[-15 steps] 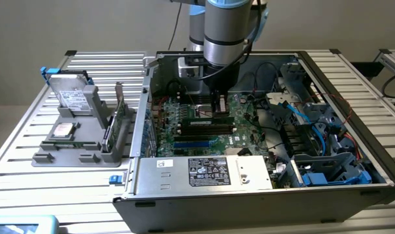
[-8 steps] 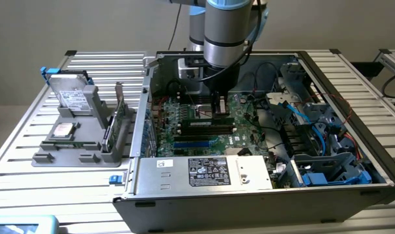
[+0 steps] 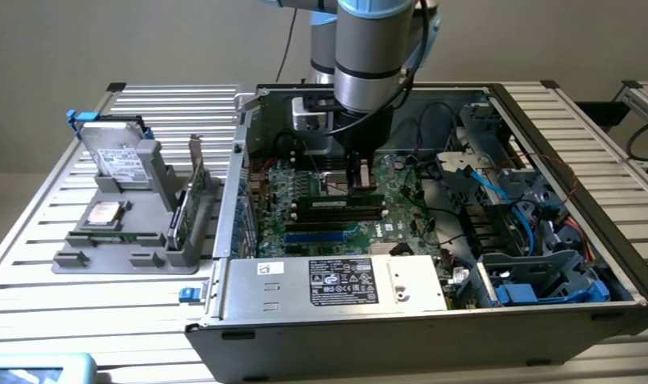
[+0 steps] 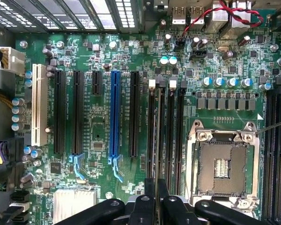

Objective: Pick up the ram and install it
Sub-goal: 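Insert the ram into the slot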

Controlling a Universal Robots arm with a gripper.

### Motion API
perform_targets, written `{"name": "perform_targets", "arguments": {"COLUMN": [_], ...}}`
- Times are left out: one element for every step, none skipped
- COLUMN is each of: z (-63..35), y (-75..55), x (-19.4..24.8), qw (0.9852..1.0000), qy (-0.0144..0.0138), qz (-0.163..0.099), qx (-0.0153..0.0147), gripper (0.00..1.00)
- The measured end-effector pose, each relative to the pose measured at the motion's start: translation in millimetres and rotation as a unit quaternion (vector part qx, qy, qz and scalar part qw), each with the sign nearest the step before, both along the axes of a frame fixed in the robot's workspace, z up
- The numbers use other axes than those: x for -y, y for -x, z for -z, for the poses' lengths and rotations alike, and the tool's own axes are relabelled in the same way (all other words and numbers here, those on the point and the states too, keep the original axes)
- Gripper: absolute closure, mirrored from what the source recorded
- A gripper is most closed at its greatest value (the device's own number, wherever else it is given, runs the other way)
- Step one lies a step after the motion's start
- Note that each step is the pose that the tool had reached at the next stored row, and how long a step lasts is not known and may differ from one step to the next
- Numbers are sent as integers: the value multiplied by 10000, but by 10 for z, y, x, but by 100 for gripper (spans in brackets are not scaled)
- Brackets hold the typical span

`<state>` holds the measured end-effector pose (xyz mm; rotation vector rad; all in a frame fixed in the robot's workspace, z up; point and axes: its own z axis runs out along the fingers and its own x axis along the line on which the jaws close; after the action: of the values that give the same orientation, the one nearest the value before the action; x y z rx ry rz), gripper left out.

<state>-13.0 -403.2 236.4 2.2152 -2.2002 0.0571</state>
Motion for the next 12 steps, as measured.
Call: {"name": "perform_targets", "arguments": {"z": [2,5,9,13,14,14,16,18,20,21,23,25], "y": [0,0,0,0,-1,-1,0,0,0,0,0,0], "x": [1,1,1,0,0,0,0,1,1,1,1,1], "qw": [10000,10000,10000,10000,10000,10000,10000,10000,10000,10000,10000,10000], "qy": [0,0,0,2,10,20,28,39,48,55,59,61], "qz": [1,2,4,4,4,4,4,5,4,4,4,5], "qx": [0,0,0,0,0,-1,0,0,0,0,0,0], "gripper": [86,86,86,86,86,86,86,86,86,86,86,86]}}
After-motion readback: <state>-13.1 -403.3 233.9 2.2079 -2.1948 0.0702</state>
